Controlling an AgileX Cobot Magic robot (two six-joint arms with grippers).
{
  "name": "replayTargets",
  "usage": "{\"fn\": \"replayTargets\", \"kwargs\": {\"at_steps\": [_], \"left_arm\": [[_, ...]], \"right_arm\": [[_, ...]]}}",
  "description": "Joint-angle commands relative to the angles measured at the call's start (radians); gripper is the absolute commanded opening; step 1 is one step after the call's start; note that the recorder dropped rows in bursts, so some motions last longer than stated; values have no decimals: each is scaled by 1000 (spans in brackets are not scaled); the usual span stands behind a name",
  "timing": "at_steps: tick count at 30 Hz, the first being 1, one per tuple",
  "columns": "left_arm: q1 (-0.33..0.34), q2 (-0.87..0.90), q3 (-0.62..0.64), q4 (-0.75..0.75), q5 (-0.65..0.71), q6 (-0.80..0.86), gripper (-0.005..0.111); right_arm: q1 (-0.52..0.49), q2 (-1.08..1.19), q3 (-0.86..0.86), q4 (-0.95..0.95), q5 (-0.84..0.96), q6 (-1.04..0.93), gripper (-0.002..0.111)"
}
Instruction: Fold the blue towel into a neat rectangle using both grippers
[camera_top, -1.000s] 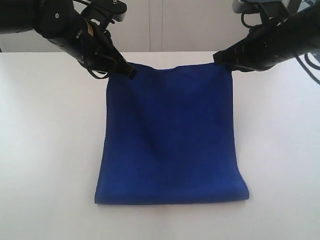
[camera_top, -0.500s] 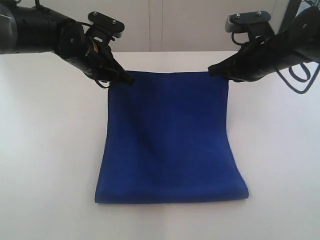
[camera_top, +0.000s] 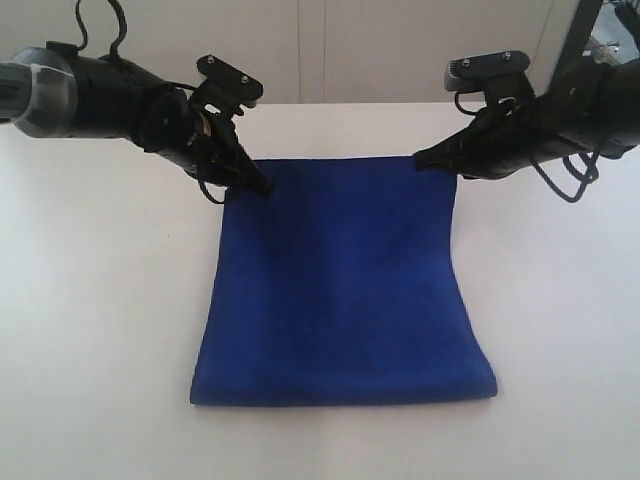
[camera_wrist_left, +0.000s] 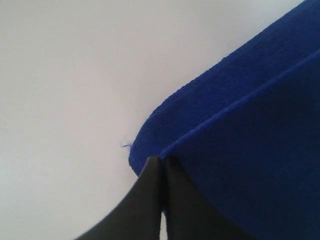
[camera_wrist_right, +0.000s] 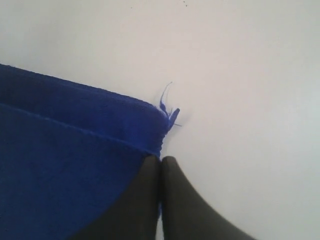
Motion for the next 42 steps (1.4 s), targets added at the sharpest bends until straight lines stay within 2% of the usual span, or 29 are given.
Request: {"fn": "replayTargets", "kwargs": {"at_steps": [1,9,23,42], "left_arm": [[3,1,-5,49,-8,2,0],[7,1,-5,134,-4,2,0],[22,58,-5,138,-92,2,0],[34,70,-5,147,-105,89,0]], "right_arm": [[-2,16,-7,-3,-31,-26,0],[-2,22,-34,-3,-38,-38,0],[-2,72,-36,-1,-103,-38,0],[34,148,-51,-1,-192,-38,0]]}}
